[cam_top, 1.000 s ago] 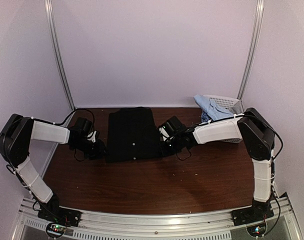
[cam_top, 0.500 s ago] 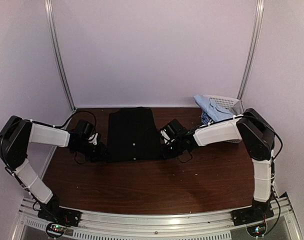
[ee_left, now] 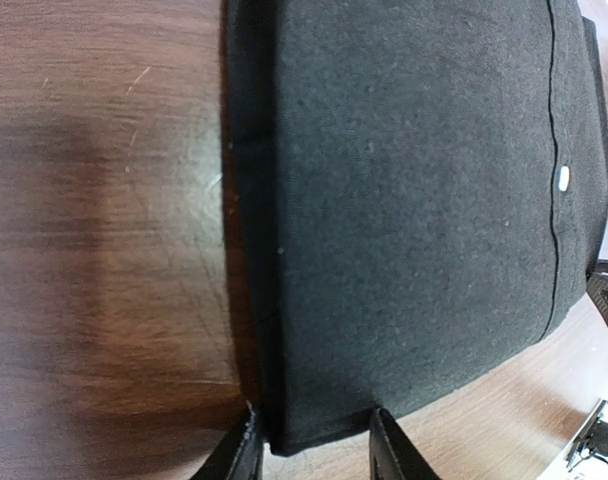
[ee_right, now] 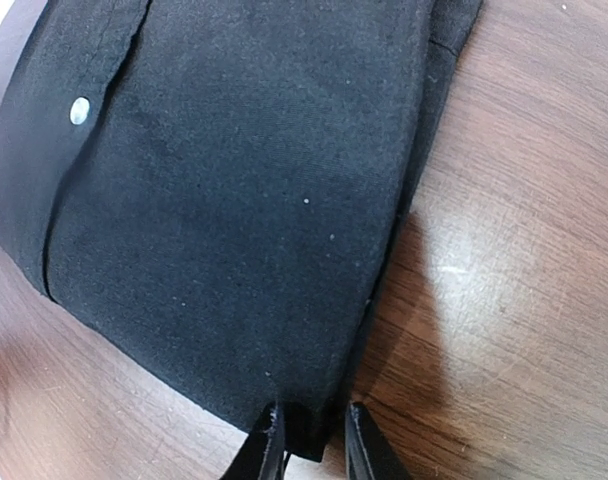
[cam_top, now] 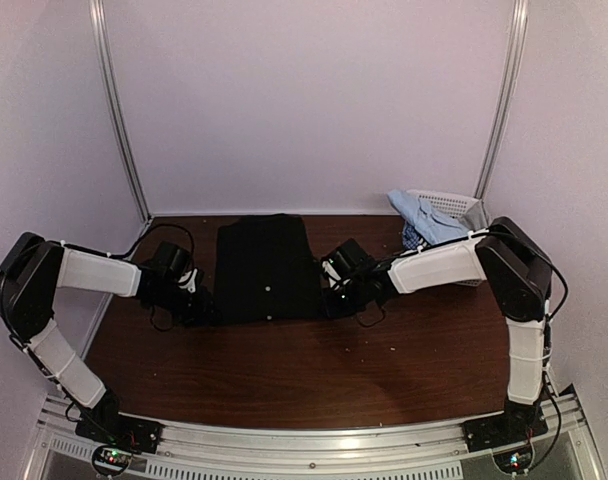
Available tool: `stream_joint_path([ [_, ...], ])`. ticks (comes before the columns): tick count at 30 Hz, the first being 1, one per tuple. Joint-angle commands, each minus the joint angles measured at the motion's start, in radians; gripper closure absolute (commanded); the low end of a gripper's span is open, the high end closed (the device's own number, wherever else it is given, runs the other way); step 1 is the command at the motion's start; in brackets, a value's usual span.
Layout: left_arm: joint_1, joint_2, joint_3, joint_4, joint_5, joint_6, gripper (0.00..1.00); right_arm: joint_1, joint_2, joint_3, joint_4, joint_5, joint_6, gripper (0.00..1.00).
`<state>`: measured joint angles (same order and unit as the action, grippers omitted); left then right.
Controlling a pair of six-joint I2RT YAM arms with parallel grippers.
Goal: Fold and stack the long sleeve shirts
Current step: Move the 2/3-rectangle-folded shirt to the center of the board.
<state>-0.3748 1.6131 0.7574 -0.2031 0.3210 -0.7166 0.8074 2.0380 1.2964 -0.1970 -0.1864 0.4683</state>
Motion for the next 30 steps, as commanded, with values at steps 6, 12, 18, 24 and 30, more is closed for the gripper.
stream_joint_path([
  [6, -0.023, -0.001, -0.020, -0.037, -0.024, -0.009, 0.63, 0.004, -0.005, 0.000, 0.015, -0.032, 0.030, 0.76],
  [12, -0.041, 0.032, -0.001, -0.023, -0.023, -0.025, 0.74, 0.006, 0.008, 0.003, 0.026, -0.045, 0.032, 0.79],
  [18, -0.044, 0.018, 0.013, -0.029, 0.004, -0.038, 0.96, 0.009, 0.003, 0.012, 0.031, -0.038, 0.031, 1.00],
  [24, -0.045, -0.073, -0.004, -0.104, 0.007, -0.023, 1.00, 0.017, -0.101, -0.083, 0.040, -0.015, 0.037, 1.00],
  [30, -0.072, -0.256, -0.087, -0.227, -0.008, -0.029, 1.00, 0.072, -0.239, -0.229, 0.036, 0.004, 0.057, 1.00],
])
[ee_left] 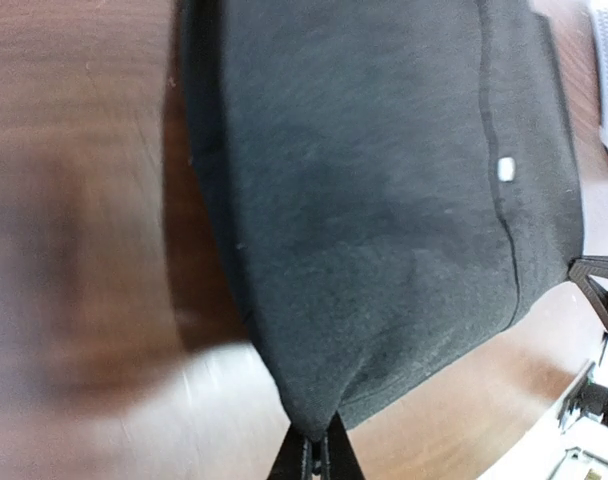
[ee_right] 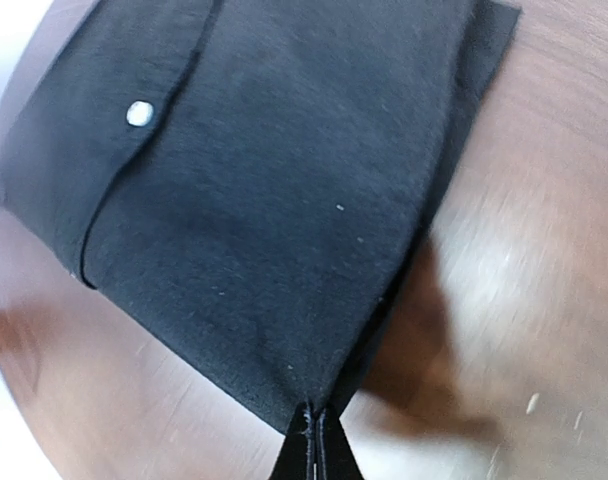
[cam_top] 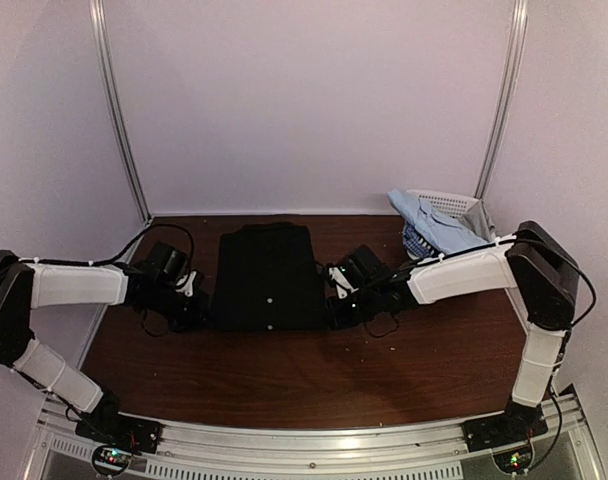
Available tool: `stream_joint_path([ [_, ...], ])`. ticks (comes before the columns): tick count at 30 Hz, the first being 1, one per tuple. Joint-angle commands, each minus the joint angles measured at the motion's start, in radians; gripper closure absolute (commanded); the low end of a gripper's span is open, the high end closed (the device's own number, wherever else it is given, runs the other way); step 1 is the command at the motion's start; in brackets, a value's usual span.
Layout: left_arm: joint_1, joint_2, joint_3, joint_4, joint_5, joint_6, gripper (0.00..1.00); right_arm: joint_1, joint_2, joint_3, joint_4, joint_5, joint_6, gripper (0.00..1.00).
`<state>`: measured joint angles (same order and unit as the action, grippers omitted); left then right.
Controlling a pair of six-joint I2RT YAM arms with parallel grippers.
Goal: Fold and stack the long sleeve shirts
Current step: Move the 2/3-rectangle-folded shirt to the center of the board, then pick up the 2/3-rectangle-folded shirt from the center of the board, then fold the 2/3-rectangle-folded shirt at the center of the board.
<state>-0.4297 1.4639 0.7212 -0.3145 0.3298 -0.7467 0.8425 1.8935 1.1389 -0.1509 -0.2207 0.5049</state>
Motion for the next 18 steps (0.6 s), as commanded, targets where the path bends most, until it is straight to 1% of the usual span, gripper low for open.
stream_joint_path([
  [1, -0.025, -0.146, -0.062, -0.142, -0.022, -0.007, 1.00, 0.052, -0.121, -0.094, -0.017, 0.044, 0.029, 1.00],
  [3, -0.051, -0.227, -0.073, -0.193, -0.032, -0.025, 1.00, 0.084, -0.175, -0.132, -0.033, 0.058, 0.050, 1.00],
  [6, -0.085, -0.327, -0.041, -0.290, -0.054, -0.044, 1.00, 0.111, -0.267, -0.159, -0.075, 0.070, 0.075, 1.00],
  [8, -0.086, -0.372, 0.004, -0.351, -0.068, -0.046, 1.00, 0.121, -0.322, -0.133, -0.123, 0.088, 0.076, 1.00],
  [10, -0.086, -0.380, 0.066, -0.385, -0.089, -0.035, 1.00, 0.120, -0.355, -0.084, -0.160, 0.116, 0.066, 1.00],
  [12, -0.083, -0.342, 0.144, -0.398, -0.105, -0.010, 1.00, 0.104, -0.346, 0.004, -0.193, 0.124, 0.047, 1.00],
  [14, -0.057, -0.272, 0.227, -0.387, -0.110, 0.027, 1.00, 0.065, -0.292, 0.110, -0.208, 0.100, 0.022, 1.00],
  [16, -0.003, -0.161, 0.305, -0.337, -0.074, 0.075, 1.00, 0.020, -0.204, 0.254, -0.216, 0.085, -0.009, 1.00],
  [18, 0.059, -0.042, 0.406, -0.289, -0.053, 0.124, 1.00, -0.034, -0.063, 0.400, -0.222, 0.056, -0.028, 1.00],
])
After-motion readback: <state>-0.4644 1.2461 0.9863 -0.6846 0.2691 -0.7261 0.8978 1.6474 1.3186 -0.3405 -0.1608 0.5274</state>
